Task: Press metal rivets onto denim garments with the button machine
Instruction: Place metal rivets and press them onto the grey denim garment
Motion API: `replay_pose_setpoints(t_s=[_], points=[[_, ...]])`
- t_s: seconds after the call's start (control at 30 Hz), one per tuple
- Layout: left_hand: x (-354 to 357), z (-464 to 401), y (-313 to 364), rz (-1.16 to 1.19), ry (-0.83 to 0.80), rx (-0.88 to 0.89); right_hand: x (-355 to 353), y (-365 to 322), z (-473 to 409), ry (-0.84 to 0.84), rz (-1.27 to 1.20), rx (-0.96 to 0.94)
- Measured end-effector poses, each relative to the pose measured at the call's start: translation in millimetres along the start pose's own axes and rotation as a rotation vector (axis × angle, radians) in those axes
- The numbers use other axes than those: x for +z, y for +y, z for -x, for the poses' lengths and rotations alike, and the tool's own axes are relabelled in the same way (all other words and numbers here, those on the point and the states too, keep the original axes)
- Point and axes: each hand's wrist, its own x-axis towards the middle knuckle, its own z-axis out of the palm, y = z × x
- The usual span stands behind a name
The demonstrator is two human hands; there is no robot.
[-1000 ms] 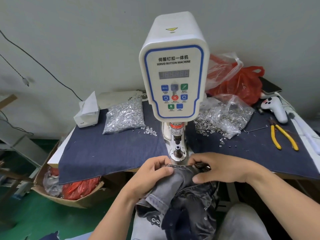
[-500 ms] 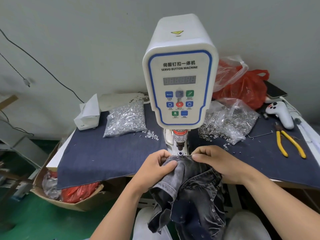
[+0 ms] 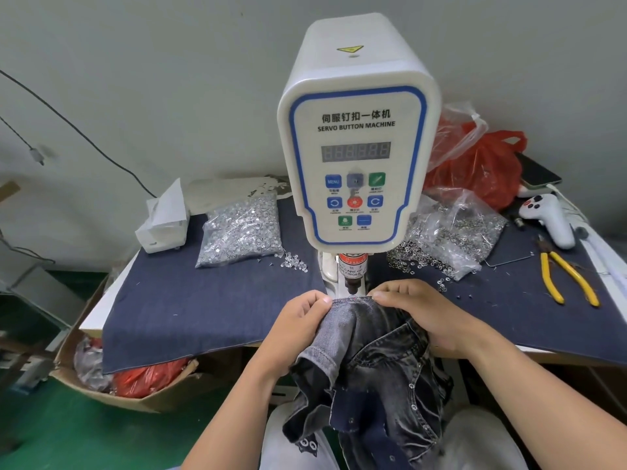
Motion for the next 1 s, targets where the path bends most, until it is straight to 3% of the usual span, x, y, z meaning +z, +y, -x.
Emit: replay_pose_setpoints(t_s=[1.0], points=[[-3.9, -0.5, -1.6, 0.009, -0.028, -0.020, 0.3, 10.7, -6.0, 0.052, -0.119, -0.028]])
